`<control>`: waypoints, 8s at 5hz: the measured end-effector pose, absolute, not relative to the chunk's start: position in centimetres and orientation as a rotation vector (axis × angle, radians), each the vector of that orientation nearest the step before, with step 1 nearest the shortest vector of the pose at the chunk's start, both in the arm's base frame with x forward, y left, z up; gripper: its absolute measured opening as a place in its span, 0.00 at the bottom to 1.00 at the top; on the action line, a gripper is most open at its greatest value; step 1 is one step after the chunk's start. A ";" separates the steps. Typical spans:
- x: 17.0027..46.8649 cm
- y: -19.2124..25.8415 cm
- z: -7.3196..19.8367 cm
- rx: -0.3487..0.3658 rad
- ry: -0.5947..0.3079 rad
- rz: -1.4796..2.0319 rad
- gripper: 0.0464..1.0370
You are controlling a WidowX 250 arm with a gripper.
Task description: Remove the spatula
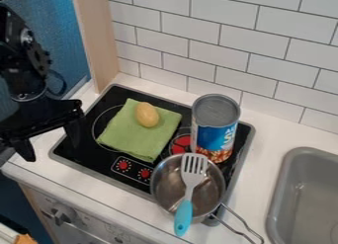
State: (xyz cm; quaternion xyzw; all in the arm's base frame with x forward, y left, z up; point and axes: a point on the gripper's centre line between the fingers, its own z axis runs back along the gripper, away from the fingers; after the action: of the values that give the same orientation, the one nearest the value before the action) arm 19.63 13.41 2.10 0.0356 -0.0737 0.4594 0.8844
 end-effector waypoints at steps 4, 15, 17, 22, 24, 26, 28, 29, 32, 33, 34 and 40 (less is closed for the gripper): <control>22.5 4.8 3.4 -0.021 -0.203 0.587 0.96; 24.7 -5.6 -3.2 0.055 -0.078 0.416 0.69; 24.8 -5.5 -2.3 0.054 -0.092 0.418 0.16; 22.5 1.9 3.9 0.121 -0.144 0.789 0.11; 20.8 6.8 2.6 0.186 -0.128 1.261 0.11; 21.5 9.5 0.0 0.239 -0.141 1.603 0.11; 22.5 11.1 -2.0 0.225 -0.190 1.634 0.11; 22.6 11.4 -3.1 0.216 -0.202 1.671 0.11; 23.3 12.0 -3.7 0.151 -0.204 1.643 0.67; 23.1 12.2 -3.6 0.161 -0.182 1.624 0.93; 23.2 12.2 -2.4 0.168 -0.190 1.601 0.97; 26.1 1.8 6.3 0.169 -0.260 0.544 0.96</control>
State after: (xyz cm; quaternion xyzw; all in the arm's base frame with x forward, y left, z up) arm 26.08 1.80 6.31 0.0833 -0.1277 0.2674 0.9514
